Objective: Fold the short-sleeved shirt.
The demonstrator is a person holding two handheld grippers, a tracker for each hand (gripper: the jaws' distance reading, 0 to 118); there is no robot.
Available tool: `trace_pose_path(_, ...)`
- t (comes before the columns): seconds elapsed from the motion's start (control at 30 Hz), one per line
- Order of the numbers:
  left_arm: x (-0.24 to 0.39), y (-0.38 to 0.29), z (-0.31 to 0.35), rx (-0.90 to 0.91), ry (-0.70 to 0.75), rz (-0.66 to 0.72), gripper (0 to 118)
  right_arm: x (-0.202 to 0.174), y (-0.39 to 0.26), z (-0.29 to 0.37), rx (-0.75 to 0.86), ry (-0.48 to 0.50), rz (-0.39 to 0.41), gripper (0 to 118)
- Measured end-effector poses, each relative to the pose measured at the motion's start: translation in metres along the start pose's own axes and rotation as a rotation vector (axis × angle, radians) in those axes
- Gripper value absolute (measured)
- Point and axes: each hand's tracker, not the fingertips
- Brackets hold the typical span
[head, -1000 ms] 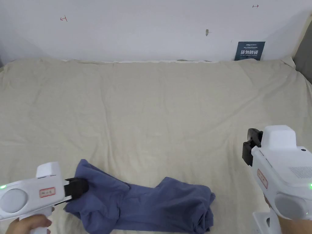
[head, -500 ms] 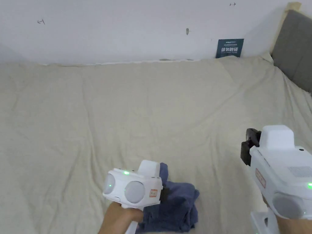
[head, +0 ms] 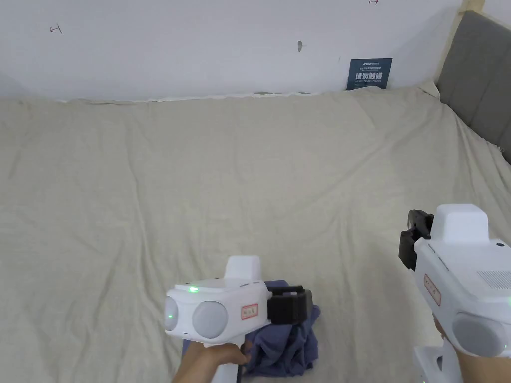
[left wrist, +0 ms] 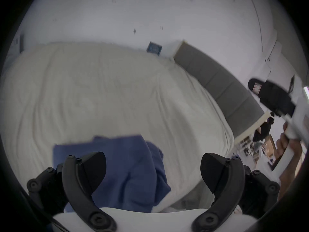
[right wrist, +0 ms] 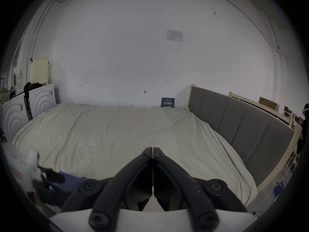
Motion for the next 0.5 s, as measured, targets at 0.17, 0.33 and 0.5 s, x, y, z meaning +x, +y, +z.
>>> trace_pose_path(0.17,-0.013,0.012,0.037,0.224,0.139,-0.057,101,-0.006,0.005,0.002,0.016,0.013,-0.003,2)
trace_pose_path(0.33,-0.027,0.003,0.032,0.231,0.266,-0.108,1,-0.009,0.006,0.003,0.023,0.023,-0.002,3)
trace_pose_path(0.5,-0.033,-0.023,0.007,0.142,0.246,-0.103,0,-0.008,0.006,0.004,0.022,0.025,-0.003,2)
